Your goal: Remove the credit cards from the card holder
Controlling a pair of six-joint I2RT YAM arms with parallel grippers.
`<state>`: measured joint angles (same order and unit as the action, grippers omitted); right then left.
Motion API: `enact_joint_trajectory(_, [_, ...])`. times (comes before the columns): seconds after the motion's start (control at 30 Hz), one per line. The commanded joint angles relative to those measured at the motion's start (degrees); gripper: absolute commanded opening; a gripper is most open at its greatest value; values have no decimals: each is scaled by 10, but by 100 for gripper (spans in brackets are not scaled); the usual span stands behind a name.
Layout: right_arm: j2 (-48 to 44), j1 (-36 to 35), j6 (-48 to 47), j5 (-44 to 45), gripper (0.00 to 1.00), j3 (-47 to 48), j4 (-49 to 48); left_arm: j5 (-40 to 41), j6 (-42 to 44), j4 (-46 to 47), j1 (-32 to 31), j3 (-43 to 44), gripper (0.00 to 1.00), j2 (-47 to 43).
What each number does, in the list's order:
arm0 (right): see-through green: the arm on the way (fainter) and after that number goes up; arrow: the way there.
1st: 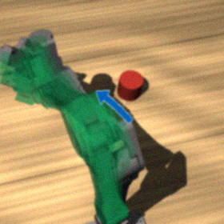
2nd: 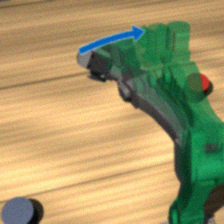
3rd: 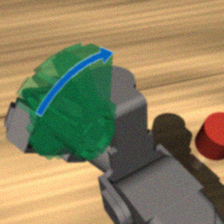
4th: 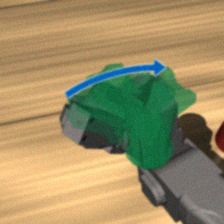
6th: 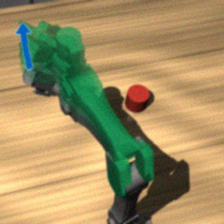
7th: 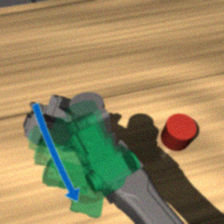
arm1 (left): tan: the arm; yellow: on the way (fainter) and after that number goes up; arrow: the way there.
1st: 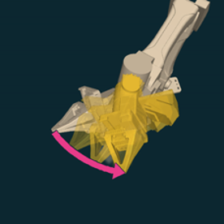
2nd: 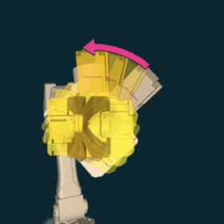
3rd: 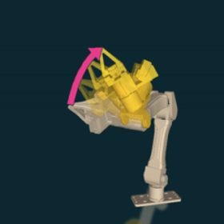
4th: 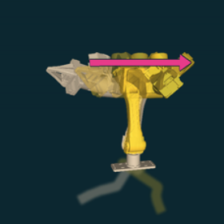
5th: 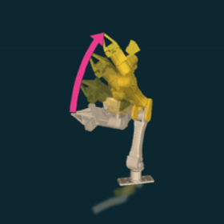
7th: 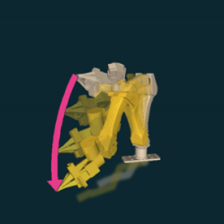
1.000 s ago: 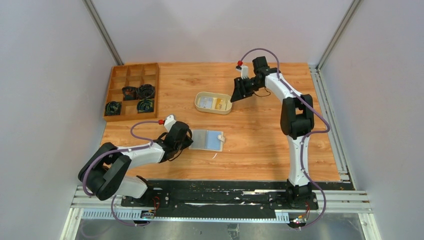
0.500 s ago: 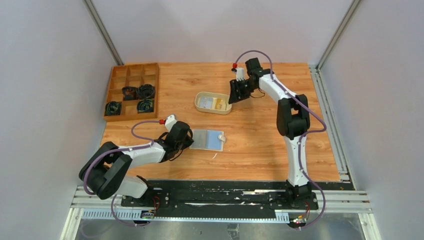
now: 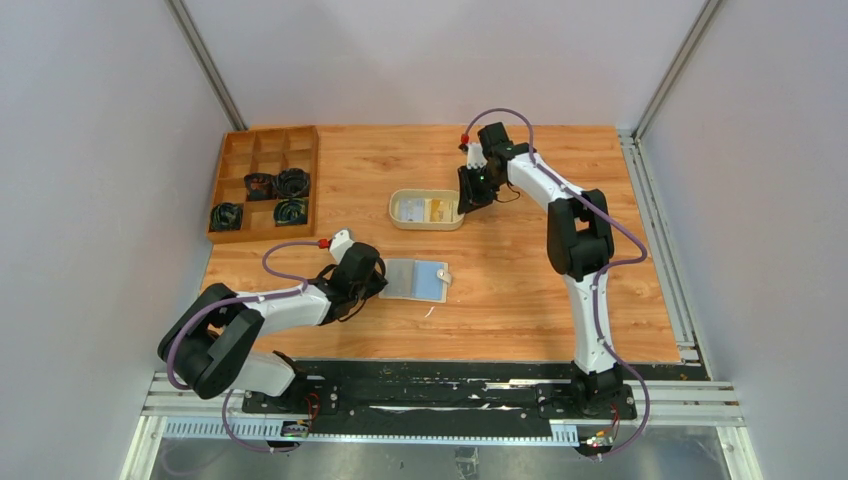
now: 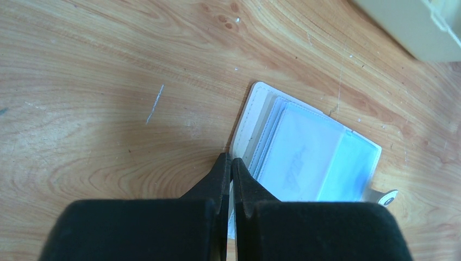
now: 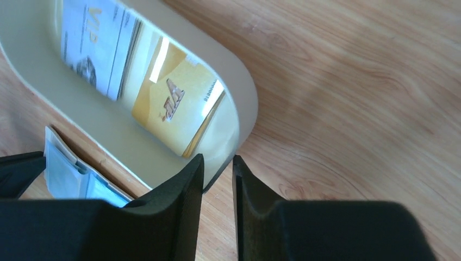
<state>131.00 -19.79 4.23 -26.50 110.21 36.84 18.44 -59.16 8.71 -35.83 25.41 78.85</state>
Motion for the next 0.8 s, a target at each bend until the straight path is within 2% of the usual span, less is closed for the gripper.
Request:
enact_joint_trajectory(0.0, [-4,-6,2,42,23,-5,22,-4,4,-64,-9,-25,0,7])
enact_joint_trajectory(0.13, [-10,-6,-11,49,17,-1,36,-3,4,-63,-9,-28,0,4])
enact_joint_trajectory(0.37, [-30,-5,-12,68,16,-24,49,-6,4,-62,-9,-29,0,2])
enact_joint_trajectory(0.77, [-110,-8,134,128,13,-188,-10,-8,-2,-62,-12,-32,0,-18])
